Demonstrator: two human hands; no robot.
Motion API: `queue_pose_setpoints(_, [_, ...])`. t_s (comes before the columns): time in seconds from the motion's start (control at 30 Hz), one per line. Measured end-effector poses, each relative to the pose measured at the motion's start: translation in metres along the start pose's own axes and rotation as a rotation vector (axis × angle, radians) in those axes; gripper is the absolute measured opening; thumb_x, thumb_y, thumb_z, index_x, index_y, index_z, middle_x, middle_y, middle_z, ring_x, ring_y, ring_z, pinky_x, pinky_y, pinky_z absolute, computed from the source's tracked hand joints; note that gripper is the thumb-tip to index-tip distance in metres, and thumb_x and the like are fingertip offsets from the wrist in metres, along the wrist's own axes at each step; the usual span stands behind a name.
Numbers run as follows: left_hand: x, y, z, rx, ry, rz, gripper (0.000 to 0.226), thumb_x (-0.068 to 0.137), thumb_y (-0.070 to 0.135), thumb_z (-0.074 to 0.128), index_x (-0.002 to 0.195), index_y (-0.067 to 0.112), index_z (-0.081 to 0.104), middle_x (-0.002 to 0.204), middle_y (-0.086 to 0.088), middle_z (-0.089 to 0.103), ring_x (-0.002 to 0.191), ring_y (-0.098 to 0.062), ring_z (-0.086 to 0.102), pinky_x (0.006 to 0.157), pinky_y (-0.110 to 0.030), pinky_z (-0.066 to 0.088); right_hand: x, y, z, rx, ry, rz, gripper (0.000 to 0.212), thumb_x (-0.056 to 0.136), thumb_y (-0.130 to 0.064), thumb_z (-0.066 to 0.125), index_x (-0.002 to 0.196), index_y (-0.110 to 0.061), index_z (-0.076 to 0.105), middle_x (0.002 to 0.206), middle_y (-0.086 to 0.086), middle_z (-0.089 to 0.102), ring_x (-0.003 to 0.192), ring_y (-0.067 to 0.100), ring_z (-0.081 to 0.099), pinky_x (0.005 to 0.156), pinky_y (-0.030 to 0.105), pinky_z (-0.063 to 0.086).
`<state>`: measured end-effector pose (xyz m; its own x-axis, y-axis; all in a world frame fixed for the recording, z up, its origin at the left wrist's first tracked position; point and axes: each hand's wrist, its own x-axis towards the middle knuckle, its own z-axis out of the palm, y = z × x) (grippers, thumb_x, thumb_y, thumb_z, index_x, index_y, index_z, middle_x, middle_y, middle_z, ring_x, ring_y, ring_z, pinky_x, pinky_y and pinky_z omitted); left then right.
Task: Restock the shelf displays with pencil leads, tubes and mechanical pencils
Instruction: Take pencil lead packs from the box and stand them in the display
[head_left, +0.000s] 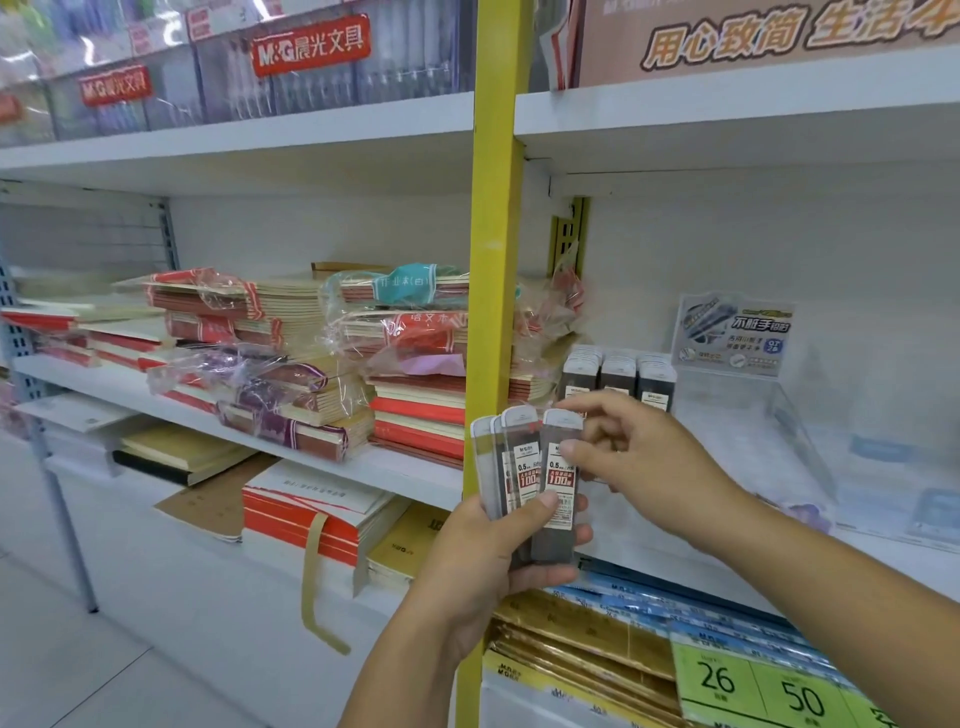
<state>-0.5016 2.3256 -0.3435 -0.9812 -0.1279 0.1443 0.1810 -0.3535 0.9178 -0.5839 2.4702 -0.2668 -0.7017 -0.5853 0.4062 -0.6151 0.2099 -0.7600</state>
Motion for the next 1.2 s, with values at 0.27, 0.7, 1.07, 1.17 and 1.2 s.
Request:
queue_pose_setpoints(0.27, [0.002,0.005,-0.003,-0.066,0.072,0.020,0.024,0.098,0.015,0.060,0.121,0.017,0.060,0.105,-0.011,0.076,0.096,-0.031,0.075,0.063,-0.033,0.062,0.036,-0.016,-0.045,-0.239,0.434,-0.255,0.022,0.091,-0.017,0.063,0.098,-0.033,0.050,0.089,-0.008,0.066,0.076,0.004,0.064,0.064,0.028,0.056])
queue_pose_setpoints(0.7, [-0.001,0.006,-0.016,0.076,0.019,0.021,0.031,0.097,0.022,0.061,0.127,0.026,0.054,0.108,-0.006,0.077,0.100,-0.025,0.074,0.066,-0.030,0.062,0.073,0.024,-0.024,-0.770,0.252,-0.201,0.028,0.081,-0.027,0.073,0.105,-0.026,0.058,0.092,-0.009,0.053,0.097,0.017,0.049,0.076,0.032,0.042])
queue_pose_setpoints(1.07, [0.003,0.006,-0.010,-0.002,0.019,0.024,0.028,0.089,0.026,0.070,0.117,0.026,0.066,0.110,-0.009,0.076,0.101,-0.029,0.074,0.063,-0.029,0.061,0.024,0.009,-0.007,-0.276,0.121,-0.133,0.023,0.093,-0.038,0.056,0.115,-0.040,0.061,0.095,-0.022,0.064,0.090,-0.004,0.056,0.073,0.013,0.041])
queue_pose_setpoints(1.17, [0.004,0.003,-0.006,-0.003,-0.010,0.018,0.024,0.084,0.029,0.073,0.108,0.030,0.073,0.112,-0.010,0.075,0.102,-0.031,0.073,0.063,-0.029,0.062,0.006,0.007,0.006,-0.020,-0.036,-0.034,0.035,0.089,-0.027,0.067,0.120,-0.040,0.057,0.090,-0.013,0.070,0.083,0.006,0.063,0.078,0.022,0.047])
queue_pose_setpoints(1.2, [0.004,0.002,-0.005,-0.003,-0.016,0.012,0.026,0.084,0.030,0.074,0.110,0.029,0.072,0.112,-0.010,0.075,0.103,-0.030,0.073,0.064,-0.030,0.062,0.004,0.006,0.008,-0.009,-0.023,-0.030,0.037,0.088,-0.023,0.068,0.119,-0.040,0.056,0.085,-0.009,0.071,0.079,0.007,0.063,0.077,0.024,0.047])
